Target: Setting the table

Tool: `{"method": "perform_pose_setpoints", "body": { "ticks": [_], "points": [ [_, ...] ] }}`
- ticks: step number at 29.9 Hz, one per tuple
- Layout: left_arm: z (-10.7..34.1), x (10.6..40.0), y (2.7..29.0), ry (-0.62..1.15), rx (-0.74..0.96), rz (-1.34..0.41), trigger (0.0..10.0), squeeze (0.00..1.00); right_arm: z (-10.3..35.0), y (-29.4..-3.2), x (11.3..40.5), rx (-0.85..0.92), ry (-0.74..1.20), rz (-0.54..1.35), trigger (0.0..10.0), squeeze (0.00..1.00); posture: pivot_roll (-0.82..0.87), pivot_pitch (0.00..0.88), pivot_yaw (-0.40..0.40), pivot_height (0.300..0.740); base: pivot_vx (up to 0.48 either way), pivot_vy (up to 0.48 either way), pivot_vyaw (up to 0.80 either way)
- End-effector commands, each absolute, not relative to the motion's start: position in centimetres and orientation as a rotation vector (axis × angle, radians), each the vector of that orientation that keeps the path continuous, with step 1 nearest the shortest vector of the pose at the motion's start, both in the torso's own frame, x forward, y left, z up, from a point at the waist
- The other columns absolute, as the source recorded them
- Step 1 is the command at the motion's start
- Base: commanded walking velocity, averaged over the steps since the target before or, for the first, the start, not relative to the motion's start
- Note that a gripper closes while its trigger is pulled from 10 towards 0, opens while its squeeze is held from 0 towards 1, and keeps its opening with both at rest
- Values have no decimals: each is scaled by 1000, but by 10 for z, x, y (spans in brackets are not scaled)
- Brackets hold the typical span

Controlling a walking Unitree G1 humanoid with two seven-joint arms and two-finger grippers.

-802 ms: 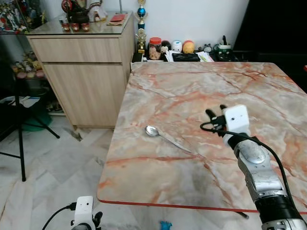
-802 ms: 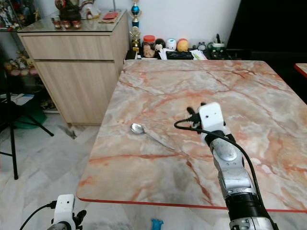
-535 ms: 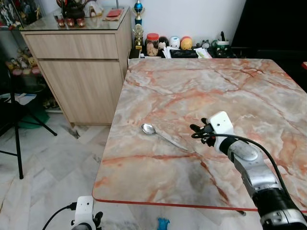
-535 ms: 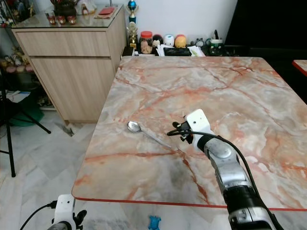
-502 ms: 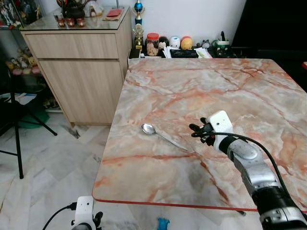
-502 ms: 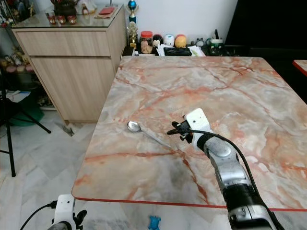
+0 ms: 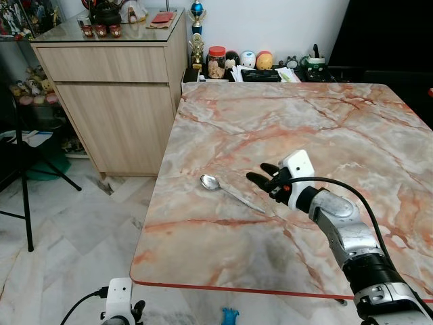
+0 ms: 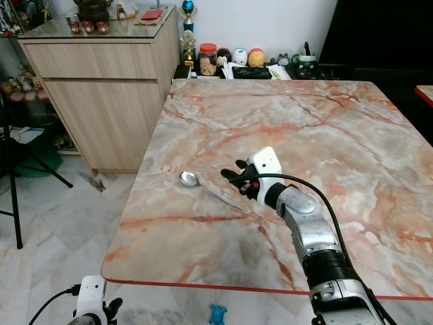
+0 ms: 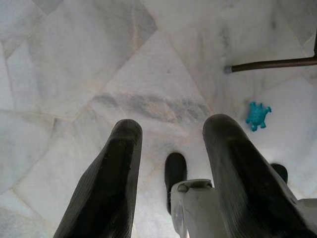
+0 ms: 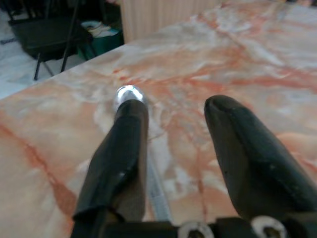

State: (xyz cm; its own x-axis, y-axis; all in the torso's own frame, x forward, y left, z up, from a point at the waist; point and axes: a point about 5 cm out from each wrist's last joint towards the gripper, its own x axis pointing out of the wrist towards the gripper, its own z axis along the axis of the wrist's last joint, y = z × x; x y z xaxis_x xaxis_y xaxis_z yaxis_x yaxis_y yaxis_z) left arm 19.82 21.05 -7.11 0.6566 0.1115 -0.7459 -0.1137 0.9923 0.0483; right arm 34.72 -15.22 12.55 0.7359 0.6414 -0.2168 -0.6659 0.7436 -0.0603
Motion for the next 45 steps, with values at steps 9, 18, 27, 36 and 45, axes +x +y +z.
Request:
{"method": "perform_pose_setpoints", "body": {
  "ticks": [9,18,27,36,45],
  "points": [
    [-75,192,211,876,-18,122,10000,0,126,-140,362,-184,265,761,10000,1000,71,0,8,740,0,0,0],
    [-76,190,210,882,-26,127,10000,0,126,-144,371,-178,282,711,10000,0,73,2,0,740,0,0,0],
    [-77,188,209,880,-35,134,10000,0,118,-139,370,-115,278,684,10000,0,90,7,-12,740,0,0,0],
    [-78,179,225,878,-1,165,10000,0,146,-142,364,-31,-1,574,10000,0,90,9,-16,740,0,0,0],
    [-81,158,245,899,14,199,10000,0,153,-153,334,10,-129,409,10000,0,73,0,-9,740,0,0,0]
  ]
}}
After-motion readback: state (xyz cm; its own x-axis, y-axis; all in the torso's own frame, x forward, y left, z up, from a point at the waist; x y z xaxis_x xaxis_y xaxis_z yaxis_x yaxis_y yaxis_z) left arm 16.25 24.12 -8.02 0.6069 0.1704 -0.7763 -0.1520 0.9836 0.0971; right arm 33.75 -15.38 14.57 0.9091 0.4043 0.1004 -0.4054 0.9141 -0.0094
